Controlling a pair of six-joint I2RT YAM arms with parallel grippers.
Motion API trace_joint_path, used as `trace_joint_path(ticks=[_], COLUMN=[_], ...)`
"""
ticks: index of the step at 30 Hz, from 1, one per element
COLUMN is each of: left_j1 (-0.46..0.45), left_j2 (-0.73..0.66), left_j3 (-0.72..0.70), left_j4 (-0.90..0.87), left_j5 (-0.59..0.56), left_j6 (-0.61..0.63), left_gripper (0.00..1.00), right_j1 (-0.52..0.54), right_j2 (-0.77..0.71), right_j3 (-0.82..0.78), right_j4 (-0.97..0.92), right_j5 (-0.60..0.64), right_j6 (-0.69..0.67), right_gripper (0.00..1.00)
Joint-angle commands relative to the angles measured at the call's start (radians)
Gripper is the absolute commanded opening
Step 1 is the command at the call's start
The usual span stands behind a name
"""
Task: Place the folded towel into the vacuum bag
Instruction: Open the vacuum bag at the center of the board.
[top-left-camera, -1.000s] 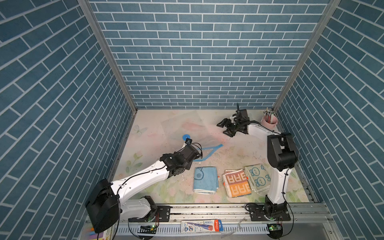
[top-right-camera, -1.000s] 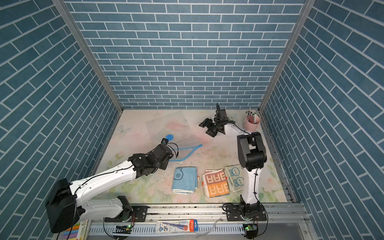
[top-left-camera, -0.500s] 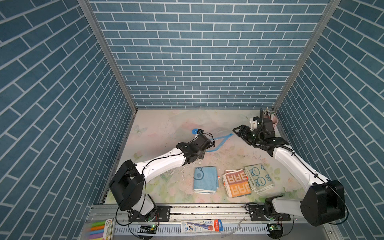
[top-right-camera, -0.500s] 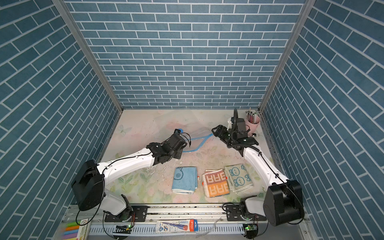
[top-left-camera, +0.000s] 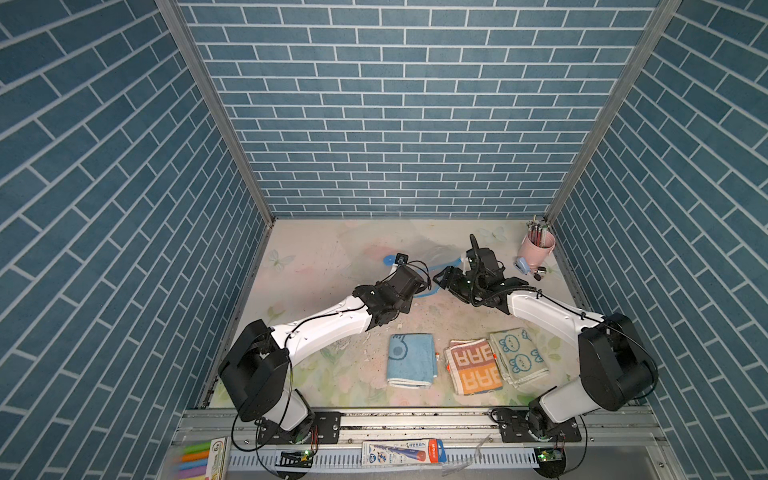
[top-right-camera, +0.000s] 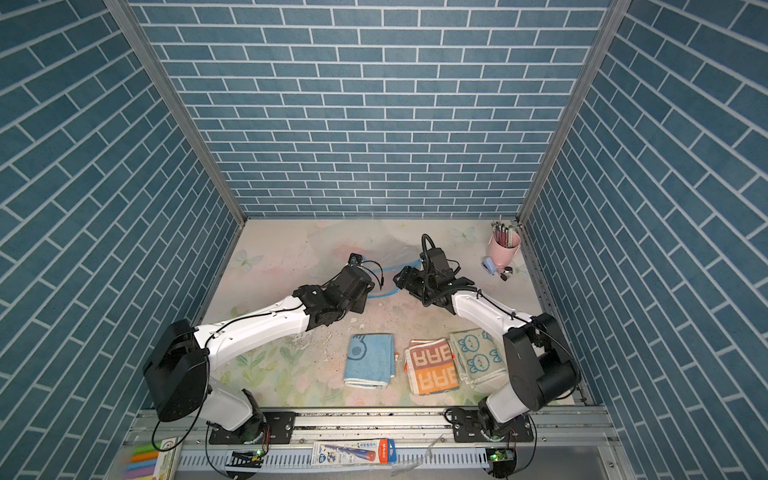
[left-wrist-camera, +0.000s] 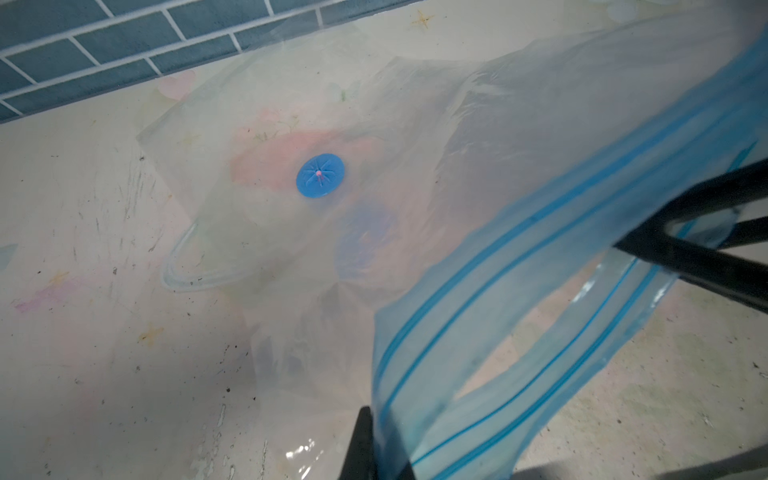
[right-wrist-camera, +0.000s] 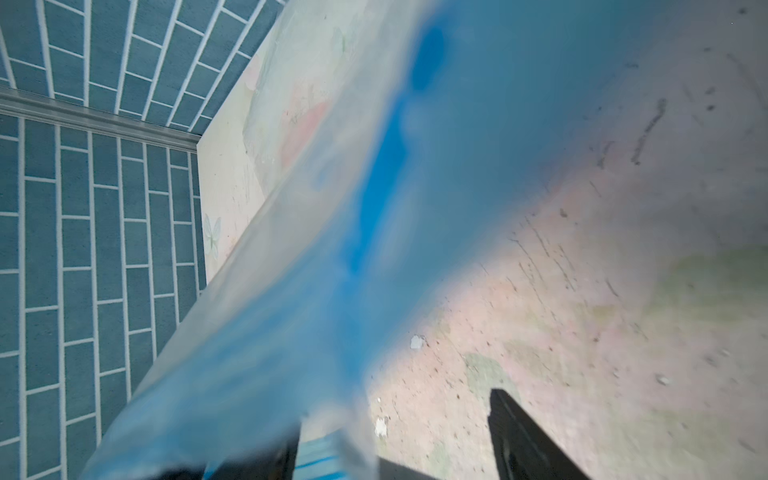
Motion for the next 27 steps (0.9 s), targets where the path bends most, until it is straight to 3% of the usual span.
trace_joint_path(ticks=[1,7,12,17,27], left_j1=[-0.005,-0.011,-0.009,0.007,0.074], left_j2=[-0.047,-0.099,-0.102,-0.113,-0.159], left_j3=[-0.015,-0.067,-0.087,-0.116,-0.209], left_j4=[0.032,0.060,0.037,0.030,0.027], left_j5=[-0.066,-0.150,-0.194,-0.194,-0.131], left_j6=[0.005,0.006,-0.011,-0.031,-0.045], left_gripper=[0.00,0.00,0.00,0.00,0.00], right_j1=[0.036,0.069,0.071,0.071,0.070], right_j2=[0.058,0.129,0.150,0.046,-0.200], right_j3=[0.039,0.084,0.119,0.098,0.035], right_j4=[0.046,0.060,0.042,-0.091,-0.397], right_j5=[0.039,0.046,0.018,0.027,0.034], right_j6=[0.061,0.071,0.032,-0.088,-0.264], right_gripper=[0.65,0.56,0.61,0.73,0.75])
